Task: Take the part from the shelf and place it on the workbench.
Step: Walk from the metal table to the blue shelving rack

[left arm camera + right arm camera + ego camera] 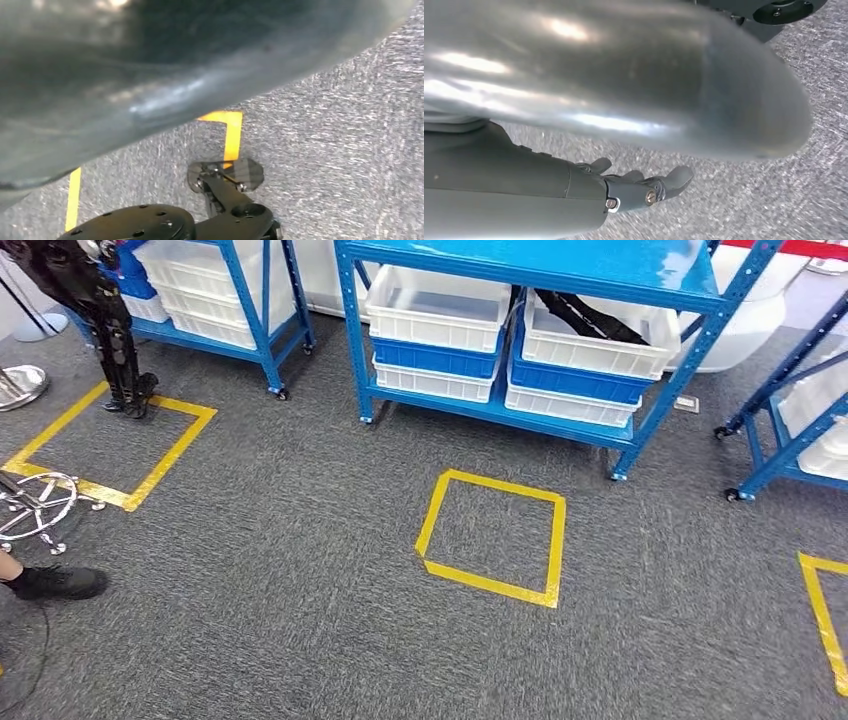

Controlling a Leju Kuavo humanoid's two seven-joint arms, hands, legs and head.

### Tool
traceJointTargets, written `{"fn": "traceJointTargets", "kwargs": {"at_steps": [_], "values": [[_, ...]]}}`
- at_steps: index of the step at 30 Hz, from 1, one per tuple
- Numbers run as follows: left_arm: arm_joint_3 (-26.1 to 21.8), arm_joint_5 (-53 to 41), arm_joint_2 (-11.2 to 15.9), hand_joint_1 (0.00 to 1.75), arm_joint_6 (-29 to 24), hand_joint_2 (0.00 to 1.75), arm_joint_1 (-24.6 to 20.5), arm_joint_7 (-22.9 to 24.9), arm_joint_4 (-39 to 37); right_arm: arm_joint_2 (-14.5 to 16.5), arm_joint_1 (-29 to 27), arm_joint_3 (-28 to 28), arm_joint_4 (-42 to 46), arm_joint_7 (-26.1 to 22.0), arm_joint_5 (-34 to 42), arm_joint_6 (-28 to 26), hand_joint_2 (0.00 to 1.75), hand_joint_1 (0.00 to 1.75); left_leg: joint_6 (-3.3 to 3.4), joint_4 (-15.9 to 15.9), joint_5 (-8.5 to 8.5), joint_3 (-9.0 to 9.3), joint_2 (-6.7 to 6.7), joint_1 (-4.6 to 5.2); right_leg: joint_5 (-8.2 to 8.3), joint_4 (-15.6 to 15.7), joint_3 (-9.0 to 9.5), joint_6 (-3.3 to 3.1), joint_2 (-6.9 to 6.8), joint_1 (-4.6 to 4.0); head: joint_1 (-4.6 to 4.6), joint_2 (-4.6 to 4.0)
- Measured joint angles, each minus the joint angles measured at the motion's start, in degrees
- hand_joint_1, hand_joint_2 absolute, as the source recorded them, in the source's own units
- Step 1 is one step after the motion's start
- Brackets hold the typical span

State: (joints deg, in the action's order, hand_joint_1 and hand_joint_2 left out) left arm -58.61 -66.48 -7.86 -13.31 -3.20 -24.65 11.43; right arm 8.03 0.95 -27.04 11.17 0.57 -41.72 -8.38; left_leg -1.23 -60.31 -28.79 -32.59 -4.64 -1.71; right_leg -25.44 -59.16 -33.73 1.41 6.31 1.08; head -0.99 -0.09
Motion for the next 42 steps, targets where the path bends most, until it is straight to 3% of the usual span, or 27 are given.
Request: {"fn": "traceJointTargets", "kwargs": {"at_steps": [2,4,5,7,9,10,12,14,15,16,18,20,22,23,24,25,26,28,30,34,42], "values": [[0.0,0.0,0.0,0.0,-0.1,0.0,0.0,0.1,0.0,0.0,-0.1,0.0,0.0,0.0,0.0,0.0,0.0,0.0,0.66,0.4,0.07,0.3,0.79,0.49,0.08,0.3,-0.48,0.81,0.86,0.23,-0.02,0.0],[0.0,0.0,0.0,0.0,-0.2,0.0,-0.1,0.2,0.0,0.0,-0.3,0.0,0.0,0.0,0.0,0.0,0.0,0.0,1.64,0.9,0.39,0.78,1.87,0.72,-0.52,-0.8,-1.39,1.24,-0.55,0.29,0.03,0.0],[0.0,0.0,0.0,0.0,-0.2,0.0,-0.1,0.3,0.0,0.0,-0.2,0.0,0.0,0.0,-0.1,0.0,0.0,0.0,2.05,1.1,0.56,0.97,2.52,0.68,-1.52,-2.9,-2.5,1.13,-2.02,0.17,0.19,0.0],[0.0,0.0,0.0,0.0,-0.3,0.0,0.0,0.4,0.0,0.0,0.0,0.0,0.0,-0.1,-0.2,0.0,0.0,0.0,2.48,1.3,0.57,0.93,3.99,0.81,-4.55,-9.9,-6.19,0.6,-4.72,-0.02,0.47,0.0],[0.0,0.0,0.0,0.0,-0.3,0.0,0.0,0.5,0.0,0.0,0.0,0.0,0.0,-0.1,-0.5,0.0,0.0,0.0,2.64,1.2,0.43,0.92,5.63,0.97,-6.31,-15.6,-9.27,0.67,-5.46,-0.06,0.54,0.0],[0.0,-0.1,0.0,0.0,-0.3,0.0,0.0,0.5,0.0,0.0,-0.1,0.0,0.0,-0.1,-0.6,0.0,0.0,0.0,2.66,1.2,0.34,0.95,6.36,1.01,-5.96,-15.6,-9.34,1.0,-5.67,-0.06,0.56,0.0],[0.0,-0.1,-0.1,0.0,-0.3,0.0,0.0,0.5,0.0,0.0,-0.2,0.0,0.0,-0.1,-0.7,0.0,0.0,0.0,2.52,1.2,0.1,1.18,7.69,1.03,-3.36,-9.3,-6.09,1.78,-7.05,-0.14,0.6,0.0],[0.0,-0.1,-0.1,0.0,-0.2,0.0,0.0,0.5,0.0,0.0,0.0,0.0,0.0,0.0,-0.8,0.0,0.0,0.0,1.99,1.2,-0.32,1.51,8.79,1.34,-1.0,-2.0,-2.04,1.74,-9.74,-0.55,0.62,0.0],[0.0,-0.1,-0.2,0.0,-0.2,0.0,0.0,0.5,0.0,0.0,0.1,0.0,0.0,0.0,-0.8,0.0,0.0,0.0,1.67,1.2,-0.53,1.72,9.32,1.47,-0.42,-0.3,-1.02,1.41,-10.52,-0.78,0.6,0.0],[0.0,-0.1,-0.2,0.0,-0.2,0.0,0.0,0.5,0.0,0.0,0.2,0.0,0.0,0.0,-0.9,0.0,0.0,0.0,1.36,1.3,-0.69,1.97,9.88,1.57,-0.15,0.2,-0.72,1.07,-10.55,-0.98,0.57,0.0],[0.0,-0.1,-0.2,0.0,-0.2,0.0,-0.2,0.5,0.0,0.0,0.1,0.0,0.0,0.1,-0.9,0.0,0.0,0.0,0.71,1.4,-1.04,2.62,10.42,1.37,0.25,0.5,-0.59,0.45,-9.11,-0.71,0.5,0.0],[0.0,-0.1,-0.2,0.0,-0.2,0.0,-0.3,0.5,0.0,0.0,0.0,0.0,0.0,0.2,-1.0,0.0,0.0,0.0,0.18,-0.8,-2.74,2.09,8.25,1.09,0.45,0.9,-0.17,-0.17,-7.8,-0.04,0.26,0.0],[0.0,-0.1,-0.3,0.0,-0.2,0.0,-0.2,0.5,0.0,0.0,0.0,0.0,0.0,0.2,-1.0,0.0,0.0,0.0,-0.04,-7.5,-6.19,-1.03,5.48,0.96,0.52,1.0,0.08,-0.71,-6.5,0.17,-0.02,0.0],[0.0,-0.1,-0.3,0.0,-0.2,0.0,-0.1,0.5,0.0,0.0,0.1,0.0,0.0,0.2,-1.1,0.0,0.0,0.0,-0.12,-11.2,-7.64,-3.01,4.95,0.95,0.53,1.0,0.1,-0.89,-5.79,0.12,-0.08,0.0],[0.0,-0.1,-0.3,0.0,-0.2,0.0,0.0,0.5,0.0,0.1,0.1,0.0,0.0,0.2,-1.1,0.0,0.0,0.0,-0.2,-13.9,-8.22,-4.55,4.69,0.93,0.52,1.0,0.15,-0.96,-5.01,0.07,-0.08,0.0],[-0.1,-0.1,-0.3,0.0,-0.2,0.0,0.0,0.5,0.0,0.0,0.1,0.0,0.0,0.2,-1.1,0.0,0.0,0.0,-0.26,-14.5,-7.61,-5.22,4.59,0.86,0.51,1.0,0.23,-0.96,-4.33,0.07,-0.09,0.0],[-0.1,-0.1,-0.2,0.0,-0.2,0.0,0.0,0.5,0.0,0.0,0.0,0.0,0.0,0.2,-1.2,-0.1,0.0,0.0,-0.31,-12.9,-5.89,-4.81,4.54,0.73,0.49,1.0,0.38,-0.95,-3.73,0.1,-0.09,0.0],[-0.1,0.0,-0.1,0.0,-0.1,0.0,0.0,0.5,0.0,0.0,-0.2,0.0,0.0,-0.4,-1.7,-0.3,0.0,0.0,-0.43,-5.7,-1.47,-2.08,4.23,0.39,0.32,0.8,0.65,-0.71,-2.85,0.03,-0.14,0.0],[-0.3,0.1,-0.1,0.0,0.0,0.0,-0.2,0.4,0.0,0.0,-0.2,0.1,0.0,-1.3,-2.4,-0.8,0.0,0.0,-0.22,-0.3,0.67,-0.19,3.67,0.26,0.01,0.6,0.59,-0.2,-2.35,-0.26,-0.1,0.0],[-0.6,0.2,-0.2,0.0,0.4,0.0,-0.2,0.3,0.0,0.0,-0.4,0.1,0.0,-1.7,-2.8,-1.0,0.0,0.0,0.4,0.9,0.91,-0.15,3.33,0.76,-0.45,0.6,-0.14,-0.53,-2.42,-0.54,0.18,0.0],[-0.7,0.5,0.0,0.0,1.3,0.0,-0.1,0.3,0.0,0.0,-0.3,0.1,0.0,-1.7,-3.1,-0.8,0.0,0.0,1.08,0.8,1.05,-0.45,3.14,1.28,0.1,1.1,0.48,0.47,-2.52,-0.11,0.2,0.0]]}}
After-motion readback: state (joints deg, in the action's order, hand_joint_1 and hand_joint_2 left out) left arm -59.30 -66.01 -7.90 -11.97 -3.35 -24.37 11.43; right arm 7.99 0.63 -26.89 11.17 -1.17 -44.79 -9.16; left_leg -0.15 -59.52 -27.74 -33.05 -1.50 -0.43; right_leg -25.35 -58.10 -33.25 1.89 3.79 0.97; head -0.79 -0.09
